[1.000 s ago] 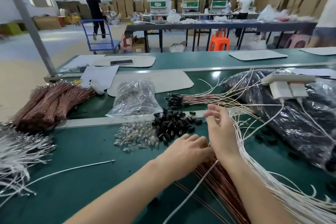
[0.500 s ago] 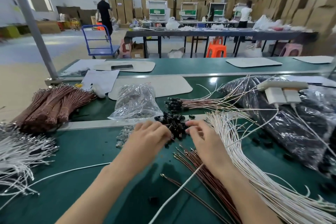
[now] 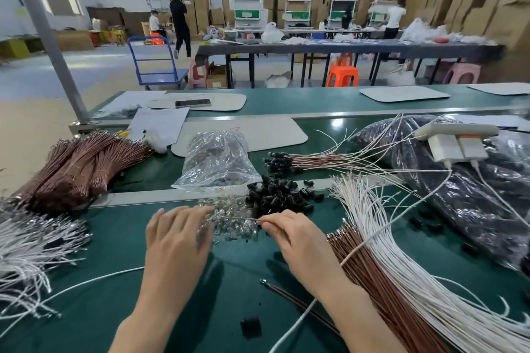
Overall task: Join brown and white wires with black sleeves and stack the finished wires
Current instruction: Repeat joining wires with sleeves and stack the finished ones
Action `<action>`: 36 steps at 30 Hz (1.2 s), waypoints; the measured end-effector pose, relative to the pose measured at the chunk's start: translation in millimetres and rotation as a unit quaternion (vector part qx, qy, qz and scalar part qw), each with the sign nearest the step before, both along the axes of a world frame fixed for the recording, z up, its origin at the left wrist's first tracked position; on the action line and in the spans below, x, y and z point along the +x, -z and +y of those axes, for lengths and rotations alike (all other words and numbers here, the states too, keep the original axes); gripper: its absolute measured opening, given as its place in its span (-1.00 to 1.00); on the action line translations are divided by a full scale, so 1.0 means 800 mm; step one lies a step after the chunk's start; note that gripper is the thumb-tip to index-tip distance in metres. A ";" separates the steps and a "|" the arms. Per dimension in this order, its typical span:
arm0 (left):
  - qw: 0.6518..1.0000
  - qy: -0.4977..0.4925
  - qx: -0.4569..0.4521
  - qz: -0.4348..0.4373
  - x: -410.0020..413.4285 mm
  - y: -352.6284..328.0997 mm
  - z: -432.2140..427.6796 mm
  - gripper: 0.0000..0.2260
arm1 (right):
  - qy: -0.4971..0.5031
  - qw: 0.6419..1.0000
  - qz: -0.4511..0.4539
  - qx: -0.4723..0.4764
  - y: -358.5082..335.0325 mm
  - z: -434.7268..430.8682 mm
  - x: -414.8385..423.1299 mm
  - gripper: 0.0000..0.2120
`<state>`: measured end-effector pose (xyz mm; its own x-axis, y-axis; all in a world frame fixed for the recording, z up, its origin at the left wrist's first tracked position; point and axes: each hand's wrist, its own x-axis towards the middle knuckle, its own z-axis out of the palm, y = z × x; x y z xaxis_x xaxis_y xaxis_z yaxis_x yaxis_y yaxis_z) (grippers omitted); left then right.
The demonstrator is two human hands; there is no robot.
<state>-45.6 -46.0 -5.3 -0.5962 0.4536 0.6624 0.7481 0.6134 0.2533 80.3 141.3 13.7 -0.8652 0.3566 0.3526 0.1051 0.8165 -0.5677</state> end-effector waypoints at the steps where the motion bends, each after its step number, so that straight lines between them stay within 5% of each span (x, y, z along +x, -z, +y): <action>1: 1.000 0.021 -0.008 0.007 0.003 0.001 0.003 -0.76 | 0.001 1.000 0.006 0.013 0.001 -0.004 -0.001 -0.65; 7: 0.990 0.138 -0.013 0.018 0.017 0.001 0.014 -0.73 | 0.019 0.998 0.050 0.039 0.012 -0.001 0.000 -0.60; 13: 0.991 0.075 0.043 -0.098 0.021 0.001 0.011 -0.87 | 0.124 0.991 -0.015 0.049 0.030 0.010 -0.004 -0.55; 23: 0.988 0.036 0.037 -0.146 0.017 0.005 0.013 -0.89 | 0.188 0.967 -0.122 0.124 0.032 0.009 -0.028 -0.59; 36: 0.985 0.066 0.036 -0.153 0.018 0.006 0.010 -0.91 | 0.140 0.984 -0.040 0.107 0.029 0.004 -0.019 -0.86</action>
<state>-31.6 -38.3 -10.0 -0.7127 0.4983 0.4938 0.7012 0.4880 0.5197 65.0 144.5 -9.4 -0.7722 0.5094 0.3798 0.3799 0.8493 -0.3666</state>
